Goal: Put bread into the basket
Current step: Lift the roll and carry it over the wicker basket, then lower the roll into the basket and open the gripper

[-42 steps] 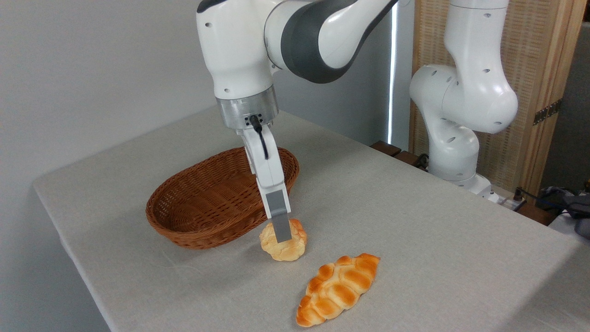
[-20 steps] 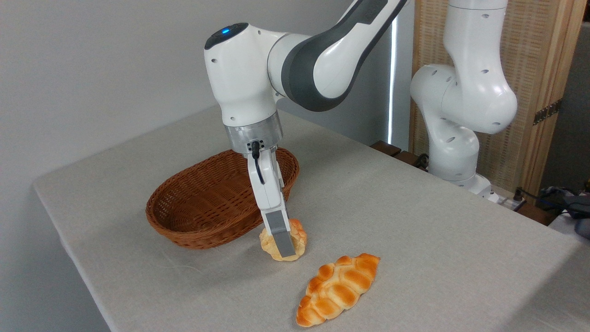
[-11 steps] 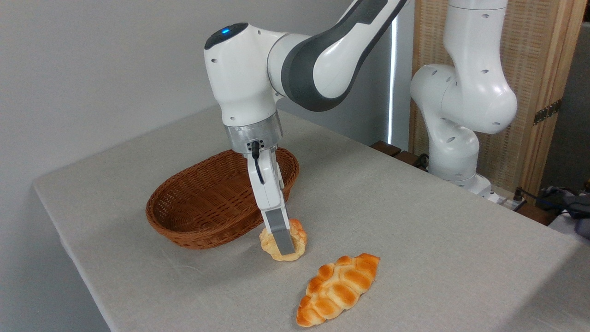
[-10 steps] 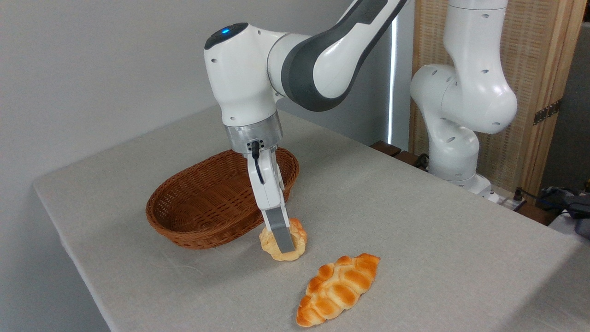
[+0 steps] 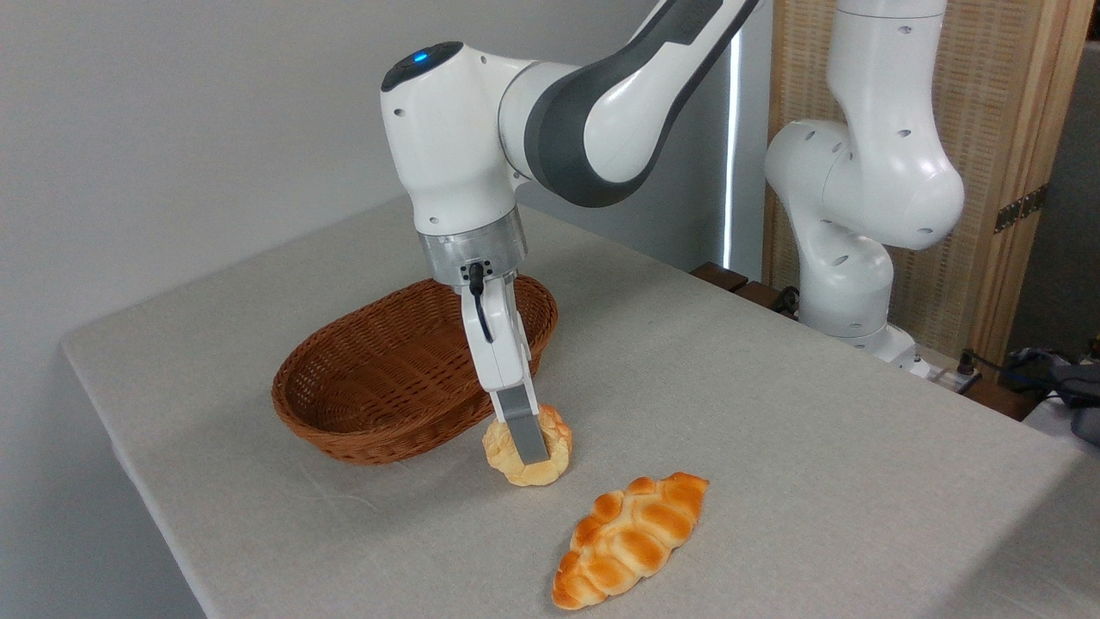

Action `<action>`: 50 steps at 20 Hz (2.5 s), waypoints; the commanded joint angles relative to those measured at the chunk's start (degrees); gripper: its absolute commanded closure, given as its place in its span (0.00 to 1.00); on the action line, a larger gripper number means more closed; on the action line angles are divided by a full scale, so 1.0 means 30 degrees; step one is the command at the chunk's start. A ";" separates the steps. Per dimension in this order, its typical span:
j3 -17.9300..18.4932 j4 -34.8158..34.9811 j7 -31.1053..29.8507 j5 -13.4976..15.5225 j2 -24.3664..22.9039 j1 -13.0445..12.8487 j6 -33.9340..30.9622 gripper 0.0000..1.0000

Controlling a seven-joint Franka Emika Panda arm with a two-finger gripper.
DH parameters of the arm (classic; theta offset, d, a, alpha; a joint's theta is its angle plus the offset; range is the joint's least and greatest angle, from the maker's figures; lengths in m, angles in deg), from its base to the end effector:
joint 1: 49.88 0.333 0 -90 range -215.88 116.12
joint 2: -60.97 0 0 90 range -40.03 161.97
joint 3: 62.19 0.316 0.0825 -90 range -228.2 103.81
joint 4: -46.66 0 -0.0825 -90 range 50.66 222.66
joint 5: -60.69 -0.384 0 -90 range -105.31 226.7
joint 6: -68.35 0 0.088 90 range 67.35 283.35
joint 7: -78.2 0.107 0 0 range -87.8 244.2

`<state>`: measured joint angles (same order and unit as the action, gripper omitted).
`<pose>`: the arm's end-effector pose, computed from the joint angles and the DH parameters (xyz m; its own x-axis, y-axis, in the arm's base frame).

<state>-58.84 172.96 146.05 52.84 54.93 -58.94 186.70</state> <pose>0.5049 -0.0429 0.4241 0.2166 -0.9692 -0.1175 -0.9761 -0.2171 -0.0080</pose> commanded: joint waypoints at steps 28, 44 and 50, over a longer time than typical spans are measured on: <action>0.0961 -0.0588 -1.0986 2.0097 -0.1241 -0.0964 0.1822 0.43; 0.1019 -0.0498 -1.1015 2.0371 -0.1093 -0.1258 0.2358 0.04; 0.1692 -0.0878 -1.0956 1.8968 -0.1269 -0.1140 0.2124 0.00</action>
<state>-54.81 170.86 113.70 112.24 51.92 -61.97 192.73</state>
